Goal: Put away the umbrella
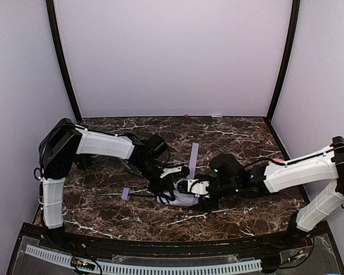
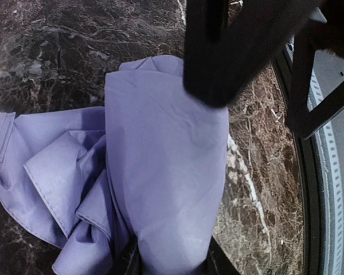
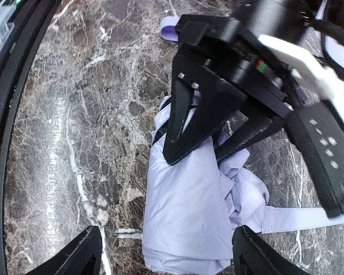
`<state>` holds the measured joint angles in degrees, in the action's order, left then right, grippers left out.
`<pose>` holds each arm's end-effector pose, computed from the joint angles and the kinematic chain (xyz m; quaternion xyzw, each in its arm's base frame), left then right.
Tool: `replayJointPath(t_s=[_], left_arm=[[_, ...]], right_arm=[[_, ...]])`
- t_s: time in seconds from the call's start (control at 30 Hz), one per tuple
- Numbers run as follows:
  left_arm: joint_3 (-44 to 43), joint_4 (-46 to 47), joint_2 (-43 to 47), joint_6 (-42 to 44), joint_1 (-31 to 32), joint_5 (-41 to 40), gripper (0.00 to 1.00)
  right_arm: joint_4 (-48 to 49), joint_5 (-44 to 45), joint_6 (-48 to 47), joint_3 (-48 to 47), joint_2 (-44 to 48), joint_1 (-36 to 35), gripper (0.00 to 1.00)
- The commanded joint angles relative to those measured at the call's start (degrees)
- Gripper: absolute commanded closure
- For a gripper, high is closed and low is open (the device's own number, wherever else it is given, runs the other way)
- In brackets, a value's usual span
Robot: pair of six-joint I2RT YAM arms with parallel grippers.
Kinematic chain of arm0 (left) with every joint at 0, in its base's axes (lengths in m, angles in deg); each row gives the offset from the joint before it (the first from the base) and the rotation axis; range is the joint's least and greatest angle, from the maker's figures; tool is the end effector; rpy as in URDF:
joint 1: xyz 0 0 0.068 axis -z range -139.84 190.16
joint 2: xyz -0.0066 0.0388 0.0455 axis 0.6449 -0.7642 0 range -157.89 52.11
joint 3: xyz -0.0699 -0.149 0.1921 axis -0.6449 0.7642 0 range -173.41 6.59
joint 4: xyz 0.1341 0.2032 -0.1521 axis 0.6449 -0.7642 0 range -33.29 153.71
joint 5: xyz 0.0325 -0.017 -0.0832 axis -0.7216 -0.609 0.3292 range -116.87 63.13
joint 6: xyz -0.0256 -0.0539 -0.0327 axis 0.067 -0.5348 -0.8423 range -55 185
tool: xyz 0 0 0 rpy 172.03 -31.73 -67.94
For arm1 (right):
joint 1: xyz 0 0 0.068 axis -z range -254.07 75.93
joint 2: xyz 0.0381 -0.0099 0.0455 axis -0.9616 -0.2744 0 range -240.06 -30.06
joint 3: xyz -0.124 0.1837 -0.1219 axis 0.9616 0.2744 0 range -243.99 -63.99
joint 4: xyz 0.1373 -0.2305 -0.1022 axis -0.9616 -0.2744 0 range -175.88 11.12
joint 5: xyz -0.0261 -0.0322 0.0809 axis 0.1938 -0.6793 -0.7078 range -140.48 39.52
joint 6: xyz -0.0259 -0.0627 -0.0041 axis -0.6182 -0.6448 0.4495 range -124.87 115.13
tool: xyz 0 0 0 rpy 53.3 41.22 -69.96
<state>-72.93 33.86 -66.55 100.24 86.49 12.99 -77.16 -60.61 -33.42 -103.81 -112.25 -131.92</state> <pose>0.2697 -0.3332 0.0936 0.6509 0.6592 -0.3502 0.1382 0.1651 0.2805 0.1322 -0.6465 0.6346 0.1828 0.3820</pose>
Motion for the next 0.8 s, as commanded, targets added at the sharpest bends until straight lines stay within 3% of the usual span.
replayJointPath(t_s=[0.0, 0.13, 0.27, 0.37, 0.43, 0.57, 0.77], left_arm=[[2.8, -14.6, -6.2, -2.8, 0.8, -2.2, 0.70], [2.5, -14.9, -6.9, -2.7, 0.6, -1.7, 0.70], [2.6, -14.8, -7.3, -2.6, -0.3, 0.2, 0.70], [2.3, -13.8, -7.2, -3.2, -1.2, 1.1, 0.69], [2.7, -10.2, -5.7, -6.7, -2.0, -1.5, 0.62], [11.9, 9.5, 5.2, -16.2, -5.6, -7.3, 0.46], [34.0, 43.0, 26.8, -18.6, -7.3, -16.7, 0.37]], right_arm=[[2.8, 10.8, -6.3, -4.5, -6.8, -3.4, 0.19], [0.7, 14.1, -8.8, -6.8, -13.4, -5.6, 0.19], [-1.1, 16.2, -8.8, -8.4, -17.0, -5.8, 0.28], [-1.4, 16.1, -8.4, -8.3, -18.3, -6.0, 0.51], [-2.2, 15.8, -7.4, -8.4, -18.8, -6.0, 0.65], [-5.4, 13.2, -3.8, -8.7, -18.9, -5.8, 0.77], [-12.0, 5.7, 4.5, -11.2, -21.6, -3.6, 0.82]])
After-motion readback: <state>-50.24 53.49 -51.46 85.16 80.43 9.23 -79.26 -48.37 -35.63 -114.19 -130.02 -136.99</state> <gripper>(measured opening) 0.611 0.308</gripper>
